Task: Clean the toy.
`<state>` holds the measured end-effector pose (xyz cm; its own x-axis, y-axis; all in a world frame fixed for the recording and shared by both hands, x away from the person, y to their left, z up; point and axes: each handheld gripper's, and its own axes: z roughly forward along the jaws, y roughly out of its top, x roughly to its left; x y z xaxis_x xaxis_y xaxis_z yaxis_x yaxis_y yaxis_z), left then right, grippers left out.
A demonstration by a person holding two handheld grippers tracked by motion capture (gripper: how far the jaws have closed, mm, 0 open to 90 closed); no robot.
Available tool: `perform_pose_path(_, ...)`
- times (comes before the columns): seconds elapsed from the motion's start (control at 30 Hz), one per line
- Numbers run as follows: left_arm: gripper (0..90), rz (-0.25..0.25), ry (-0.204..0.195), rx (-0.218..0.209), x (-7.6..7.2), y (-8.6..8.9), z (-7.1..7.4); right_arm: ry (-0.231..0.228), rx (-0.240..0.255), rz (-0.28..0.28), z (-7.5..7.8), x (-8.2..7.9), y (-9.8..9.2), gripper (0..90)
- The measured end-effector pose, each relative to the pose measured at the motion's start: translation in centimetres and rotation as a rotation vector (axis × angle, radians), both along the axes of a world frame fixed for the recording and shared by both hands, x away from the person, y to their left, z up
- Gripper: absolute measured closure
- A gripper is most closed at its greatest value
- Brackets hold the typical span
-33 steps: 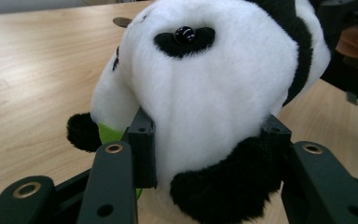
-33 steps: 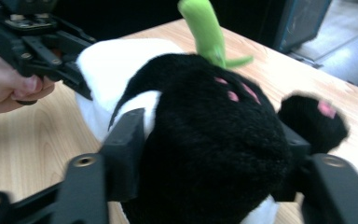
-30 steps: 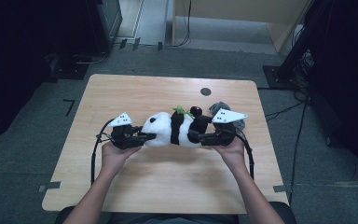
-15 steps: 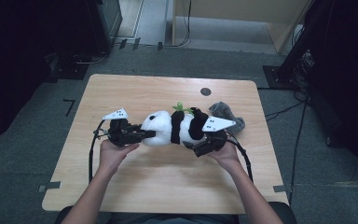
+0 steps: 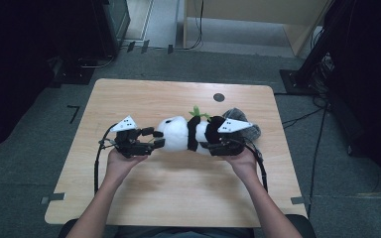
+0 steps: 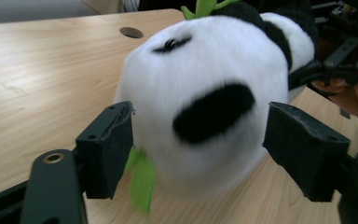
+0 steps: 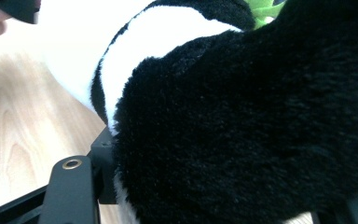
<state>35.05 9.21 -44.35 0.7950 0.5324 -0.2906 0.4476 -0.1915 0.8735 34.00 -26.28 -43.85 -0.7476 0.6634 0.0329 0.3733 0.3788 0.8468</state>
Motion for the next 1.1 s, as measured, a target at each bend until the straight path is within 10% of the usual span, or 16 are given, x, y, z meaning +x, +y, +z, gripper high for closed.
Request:
perform_pose_path(0.37, 9.9, -0.037, -0.105, 0.078, -0.9, -2.1, -1.3, 0.094, 0.138, 0.039, 1.7, -0.3, -1.0, 31.3)
perform_pose_path(0.53, 4.0, 0.002, -0.142, 0.176, -1.4, -3.8, -1.4, 0.082, 0.109, 0.093, 1.9, -1.1, 0.6, 30.6)
perform_pose_path(0.73, 37.8, 0.007, -0.103, 0.098, -1.4, -2.8, -0.9, 0.069, 0.106, 0.069, 1.5, -0.6, 0.6, 15.4)
perform_pose_path(1.1, 42.4, 0.055, -0.017, 0.014, -0.3, -0.4, 0.4, -0.029, 0.108, 0.069, 0.5, -1.0, -1.3, 10.0)
